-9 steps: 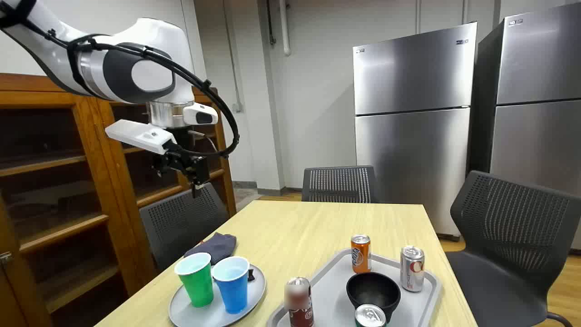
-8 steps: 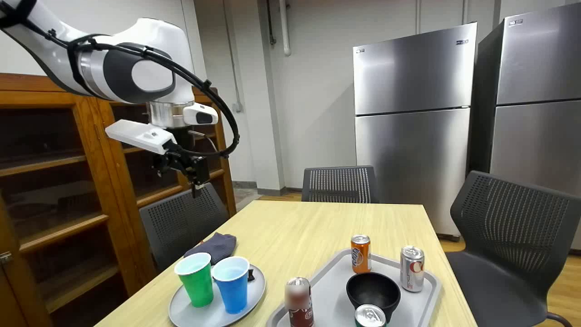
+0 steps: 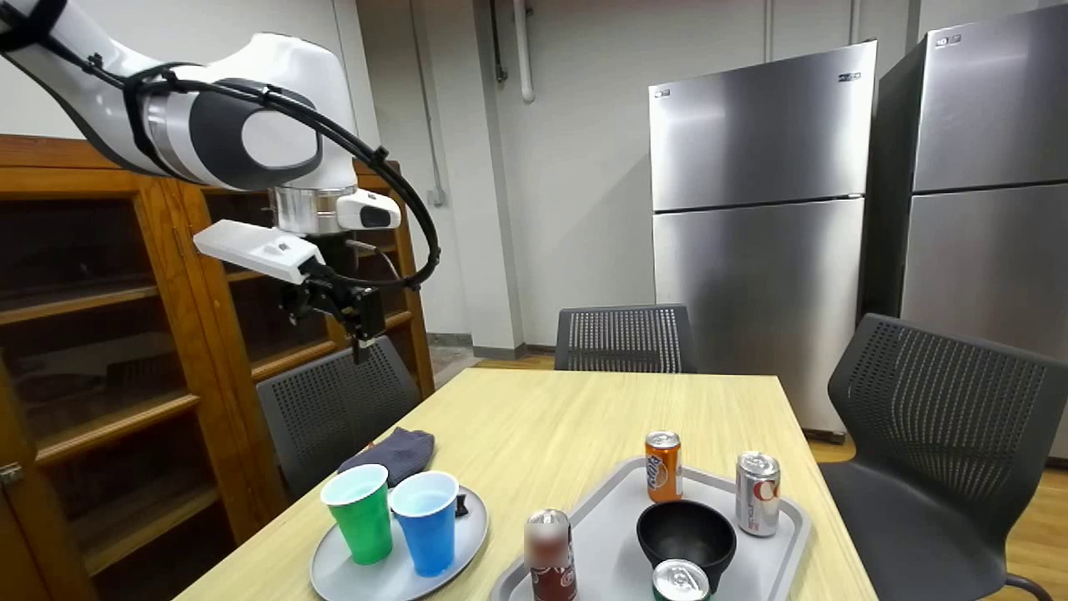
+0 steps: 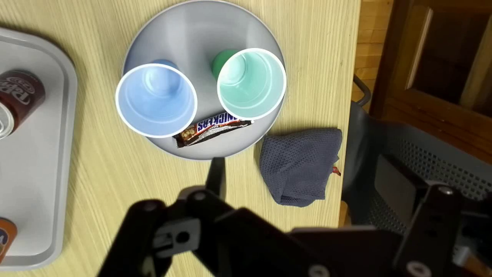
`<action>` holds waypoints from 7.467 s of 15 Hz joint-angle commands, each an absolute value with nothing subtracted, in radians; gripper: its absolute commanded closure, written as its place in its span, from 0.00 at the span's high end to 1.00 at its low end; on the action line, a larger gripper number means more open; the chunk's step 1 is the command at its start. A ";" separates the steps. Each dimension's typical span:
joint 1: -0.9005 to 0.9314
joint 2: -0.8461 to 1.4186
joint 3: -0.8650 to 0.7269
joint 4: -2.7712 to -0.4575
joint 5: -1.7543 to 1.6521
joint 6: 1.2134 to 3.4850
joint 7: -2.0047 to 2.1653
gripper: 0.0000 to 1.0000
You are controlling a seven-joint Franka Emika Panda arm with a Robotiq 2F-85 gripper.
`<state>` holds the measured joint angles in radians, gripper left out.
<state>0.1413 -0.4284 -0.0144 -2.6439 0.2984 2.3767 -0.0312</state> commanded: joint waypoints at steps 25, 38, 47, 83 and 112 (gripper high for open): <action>0.189 -0.174 0.094 -2.600 0.309 2.575 -0.016 1.00; 0.184 0.038 0.142 -2.558 0.319 2.758 0.109 1.00; 0.200 0.147 0.130 -2.568 0.169 2.915 0.285 1.00; 0.363 0.277 -0.025 -2.525 -0.027 2.913 0.514 0.49; 0.459 0.304 0.012 -2.367 -0.122 2.896 0.494 0.01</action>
